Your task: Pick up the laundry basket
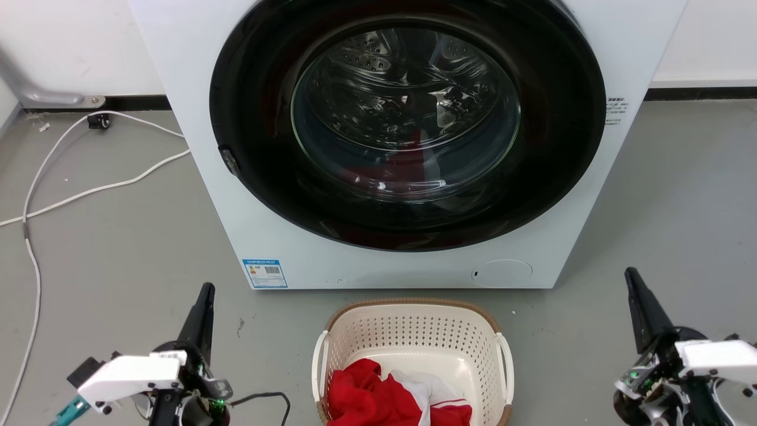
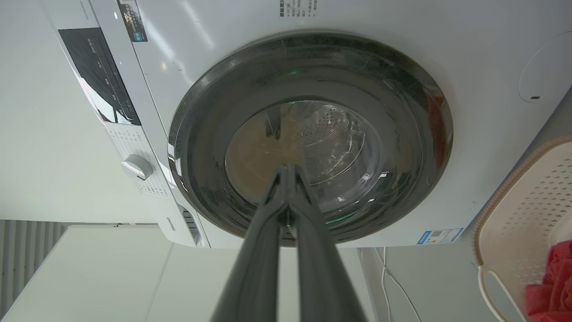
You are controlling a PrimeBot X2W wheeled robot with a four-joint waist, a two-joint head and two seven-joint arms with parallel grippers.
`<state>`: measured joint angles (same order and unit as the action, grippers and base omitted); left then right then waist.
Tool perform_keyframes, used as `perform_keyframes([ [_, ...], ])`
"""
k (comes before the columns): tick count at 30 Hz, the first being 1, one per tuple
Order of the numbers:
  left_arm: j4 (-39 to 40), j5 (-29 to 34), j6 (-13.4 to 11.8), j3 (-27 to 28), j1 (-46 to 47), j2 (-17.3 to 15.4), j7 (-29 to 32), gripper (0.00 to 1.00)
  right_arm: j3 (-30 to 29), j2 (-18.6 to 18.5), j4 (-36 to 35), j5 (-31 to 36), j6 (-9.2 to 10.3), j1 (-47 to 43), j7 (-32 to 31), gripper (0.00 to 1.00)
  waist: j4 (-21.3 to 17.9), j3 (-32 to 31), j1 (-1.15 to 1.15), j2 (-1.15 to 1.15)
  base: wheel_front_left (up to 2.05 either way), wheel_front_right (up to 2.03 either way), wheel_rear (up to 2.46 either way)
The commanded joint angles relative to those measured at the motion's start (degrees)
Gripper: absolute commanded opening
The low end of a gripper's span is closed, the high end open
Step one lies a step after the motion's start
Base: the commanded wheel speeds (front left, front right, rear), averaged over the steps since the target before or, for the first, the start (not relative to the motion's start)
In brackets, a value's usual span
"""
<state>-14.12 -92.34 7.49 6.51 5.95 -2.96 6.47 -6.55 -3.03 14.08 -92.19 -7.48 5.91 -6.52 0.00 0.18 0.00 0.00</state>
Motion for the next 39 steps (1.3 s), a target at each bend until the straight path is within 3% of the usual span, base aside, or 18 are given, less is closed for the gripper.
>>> perform_keyframes([
  [1, 0.0, 0.0, 0.0, 0.0, 0.0, 0.0, 0.0, 1.0, 0.0, 0.0, 0.0, 0.0, 0.0, 0.0, 0.0, 1.0, 0.0, 0.0, 0.0, 0.0, 0.0, 0.0, 0.0],
  [10, 0.5, 0.6, 0.0, -2.9, 0.1, 0.0, -2.4, 1.0, 1.1, 0.0, -1.3, 1.0, -0.01, -1.1, 2.2, 1.0, 0.0, 0.0, 0.0, 0.0, 0.0, 0.0, 0.0],
  [16, 1.2, 4.3, 0.0, -4.6, 0.3, -0.1, -4.0, 1.0, 2.0, -0.5, -2.2, 4.4, -0.01, -1.7, 4.0, 1.0, 0.0, 0.0, 0.0, 0.0, 0.0, 0.0, 0.0],
  [39, 4.4, 34.4, -1.2, -9.2, -0.5, 0.0, -9.4, 1.0, 3.3, -0.3, -7.6, 39.5, -0.01, -4.2, 9.0, 1.0, 0.7, 0.1, 0.0, 0.0, 0.0, 0.0, 0.0],
])
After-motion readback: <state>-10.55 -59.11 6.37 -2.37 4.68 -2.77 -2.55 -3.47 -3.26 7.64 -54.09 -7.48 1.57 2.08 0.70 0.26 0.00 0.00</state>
